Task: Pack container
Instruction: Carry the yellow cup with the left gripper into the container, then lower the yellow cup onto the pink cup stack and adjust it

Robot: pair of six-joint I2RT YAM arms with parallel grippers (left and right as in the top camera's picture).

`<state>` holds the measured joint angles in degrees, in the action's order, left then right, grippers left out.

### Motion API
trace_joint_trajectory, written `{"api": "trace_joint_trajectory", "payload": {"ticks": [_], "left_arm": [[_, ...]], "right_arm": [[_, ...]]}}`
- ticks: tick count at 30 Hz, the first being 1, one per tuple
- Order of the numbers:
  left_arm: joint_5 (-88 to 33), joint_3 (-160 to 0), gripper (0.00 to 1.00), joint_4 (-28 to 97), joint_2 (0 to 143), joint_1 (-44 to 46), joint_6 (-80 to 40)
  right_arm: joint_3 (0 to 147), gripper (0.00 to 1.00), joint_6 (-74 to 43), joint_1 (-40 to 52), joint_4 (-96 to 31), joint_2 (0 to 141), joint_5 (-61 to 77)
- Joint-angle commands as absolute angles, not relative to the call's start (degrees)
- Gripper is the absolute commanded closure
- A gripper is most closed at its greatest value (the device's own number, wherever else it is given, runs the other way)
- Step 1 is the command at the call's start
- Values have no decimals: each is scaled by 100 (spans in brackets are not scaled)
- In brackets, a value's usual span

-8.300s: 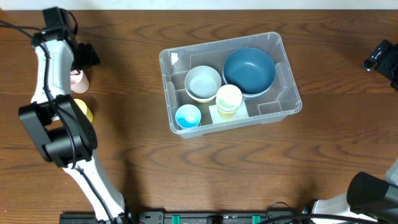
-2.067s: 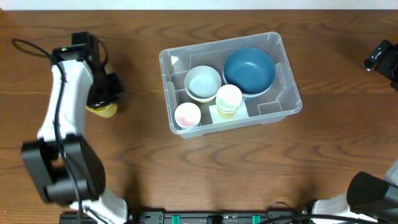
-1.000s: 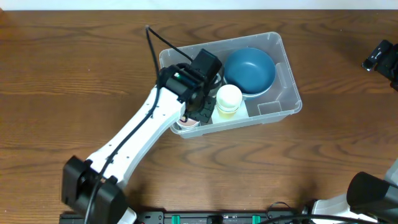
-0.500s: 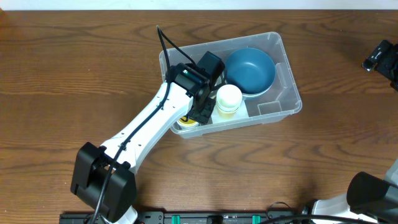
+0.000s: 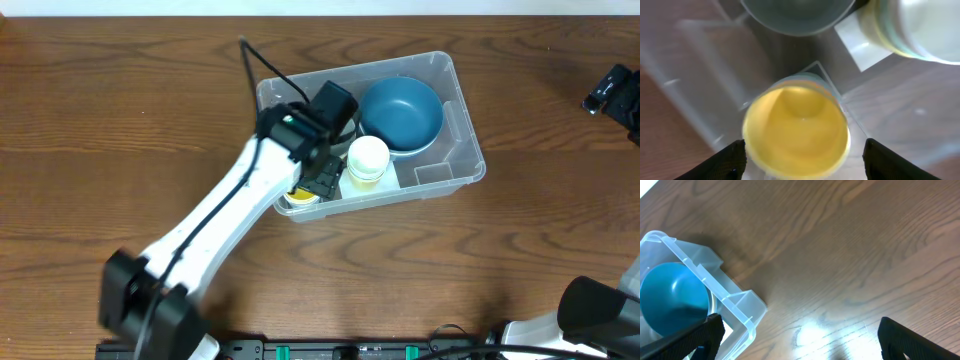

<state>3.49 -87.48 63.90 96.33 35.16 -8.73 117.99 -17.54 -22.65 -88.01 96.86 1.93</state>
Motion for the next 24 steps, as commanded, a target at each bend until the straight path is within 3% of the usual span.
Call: {"api": "trace_joint_trajectory", "payload": {"ticks": [1,3,5,8,16,18,24], "left_arm": [[456,-8919,25,6512,8914,3507,-1262],[451,-8917,33,6652,8650,3509,-1594],[447,-8917,49,6866,8451,3514,-1929],[248,-8895,64,7126,8425,3518,-2049],[-3,-8152,81,7168,8595,3551,-2390],[-30,-7990,92,7181,8595,3551,-2510],[-484,-7787,94,7194,8595,3551,-2526]], "right_arm": [[11810,1,-1710,-2265,-8805,9675,215],[11810,1,-1710,-2265,-8805,9675,215],[11810,1,-1710,-2265,-8805,9675,215],[11810,1,-1710,-2265,-8805,9675,215],[11810,1,-1710,-2265,-8807,9675,215],[11810,1,-1710,-2265,-8807,9675,215],[11810,1,-1710,-2265,-8807,9675,215]]}}
